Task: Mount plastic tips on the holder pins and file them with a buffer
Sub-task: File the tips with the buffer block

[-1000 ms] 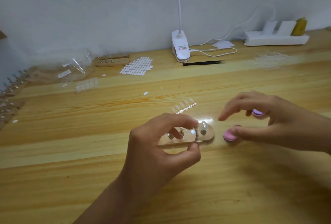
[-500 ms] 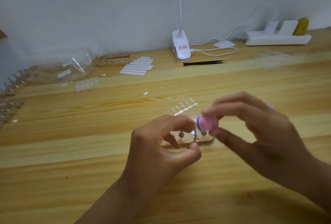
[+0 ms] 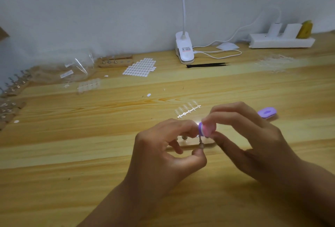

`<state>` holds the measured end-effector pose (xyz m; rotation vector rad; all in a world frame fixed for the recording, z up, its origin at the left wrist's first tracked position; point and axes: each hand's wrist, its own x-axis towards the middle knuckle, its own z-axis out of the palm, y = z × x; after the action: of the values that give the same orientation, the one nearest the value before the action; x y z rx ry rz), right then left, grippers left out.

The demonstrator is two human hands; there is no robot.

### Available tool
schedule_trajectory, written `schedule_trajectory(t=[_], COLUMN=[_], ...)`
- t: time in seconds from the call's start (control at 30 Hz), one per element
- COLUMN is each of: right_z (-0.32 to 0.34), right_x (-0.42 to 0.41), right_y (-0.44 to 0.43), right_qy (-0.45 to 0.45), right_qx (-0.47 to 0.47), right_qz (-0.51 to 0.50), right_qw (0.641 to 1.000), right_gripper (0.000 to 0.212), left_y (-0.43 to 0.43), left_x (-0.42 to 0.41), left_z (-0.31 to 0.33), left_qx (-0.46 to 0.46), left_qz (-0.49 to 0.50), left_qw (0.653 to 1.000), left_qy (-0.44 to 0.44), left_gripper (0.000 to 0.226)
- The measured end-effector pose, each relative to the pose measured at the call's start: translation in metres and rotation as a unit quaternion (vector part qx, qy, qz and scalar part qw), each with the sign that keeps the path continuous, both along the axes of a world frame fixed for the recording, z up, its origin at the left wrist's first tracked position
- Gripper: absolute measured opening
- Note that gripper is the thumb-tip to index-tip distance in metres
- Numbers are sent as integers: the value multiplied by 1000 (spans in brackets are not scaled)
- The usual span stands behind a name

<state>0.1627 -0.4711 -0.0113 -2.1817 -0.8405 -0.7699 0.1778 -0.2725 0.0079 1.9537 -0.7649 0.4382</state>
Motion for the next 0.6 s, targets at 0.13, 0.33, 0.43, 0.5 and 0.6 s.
schedule_trajectory(t=[0.13,0.33,0.43,0.5,0.6], right_z=[2,4,4,2,1], right_x=[1,-1,-5,-8,-4], right_y=[-1,1,9,13,7], right_qy=[-8,-34,-30,-29,-21], right_qx=[26,25,34,8,-27], right_qz=[-22,-36,-9,13,4], right_qw=[999,998,999,999,999], right_gripper=[23,28,27,25,18], left_y=[1,5,2,1,1], left_x=[0,1,0,0,1], left_z=[3,5,3,2,0], left_qx=[-11,-20,-15,0,1], left_qz=[6,17,3,-13,-13], left_qw=[1000,1000,1000,1000,1000], left_qy=[7,15,20,9,9], left_gripper=[28,27,31,33,29])
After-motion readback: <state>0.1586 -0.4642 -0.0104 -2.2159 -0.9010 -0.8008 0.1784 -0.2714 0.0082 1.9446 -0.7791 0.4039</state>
